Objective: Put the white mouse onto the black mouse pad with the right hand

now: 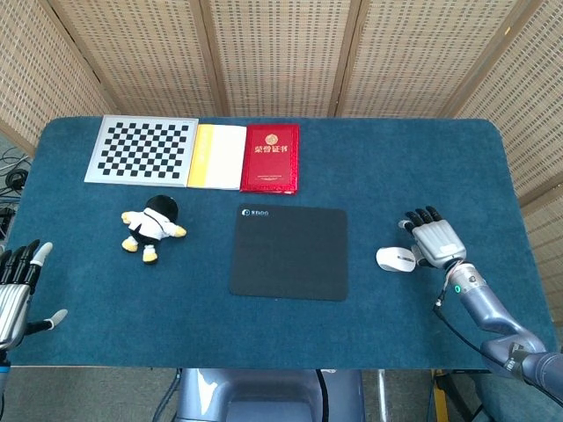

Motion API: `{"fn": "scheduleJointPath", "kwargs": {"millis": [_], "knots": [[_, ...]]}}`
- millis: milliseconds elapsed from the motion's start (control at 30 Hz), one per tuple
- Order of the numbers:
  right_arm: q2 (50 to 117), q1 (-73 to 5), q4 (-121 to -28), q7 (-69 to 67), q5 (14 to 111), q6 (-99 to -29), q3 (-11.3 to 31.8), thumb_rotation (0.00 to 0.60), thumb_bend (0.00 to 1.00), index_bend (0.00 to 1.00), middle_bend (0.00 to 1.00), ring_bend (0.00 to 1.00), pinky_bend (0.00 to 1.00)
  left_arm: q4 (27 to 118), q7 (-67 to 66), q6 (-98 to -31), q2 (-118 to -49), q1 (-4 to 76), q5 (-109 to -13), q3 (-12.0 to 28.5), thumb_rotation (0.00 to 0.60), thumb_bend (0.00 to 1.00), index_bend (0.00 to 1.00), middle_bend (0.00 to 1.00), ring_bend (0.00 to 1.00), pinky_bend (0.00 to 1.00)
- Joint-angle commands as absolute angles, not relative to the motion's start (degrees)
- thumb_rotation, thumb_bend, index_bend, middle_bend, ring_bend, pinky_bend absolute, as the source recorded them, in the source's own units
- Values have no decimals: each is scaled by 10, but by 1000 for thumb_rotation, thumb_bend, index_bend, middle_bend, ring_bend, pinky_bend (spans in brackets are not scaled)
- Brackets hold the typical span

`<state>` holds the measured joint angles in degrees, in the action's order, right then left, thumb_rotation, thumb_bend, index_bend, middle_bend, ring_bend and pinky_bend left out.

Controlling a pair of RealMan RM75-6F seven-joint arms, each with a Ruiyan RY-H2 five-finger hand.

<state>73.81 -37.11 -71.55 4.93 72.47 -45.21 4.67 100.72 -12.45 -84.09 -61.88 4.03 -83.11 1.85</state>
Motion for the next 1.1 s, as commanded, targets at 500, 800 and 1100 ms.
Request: {"fn": "scheduleJointPath", "kwargs": {"millis": [500, 800, 1100], "knots": [[775, -359, -667, -129, 754, -399, 38, 600, 2, 65, 99, 8, 77, 1006, -129, -837, -621, 43, -825, 18, 600, 0, 0, 0, 0, 0], [815, -360, -620, -142, 755, -400, 41, 600, 2, 170, 229, 119, 170, 1006, -132, -831, -622, 46, -818, 20, 600, 0, 0, 0, 0, 0], [846, -356, -580, -138, 761, -420, 42, 600, 229, 375, 435, 303, 337, 1005, -136, -830, -624, 47, -815, 20, 600, 0, 0, 0, 0, 0]]}}
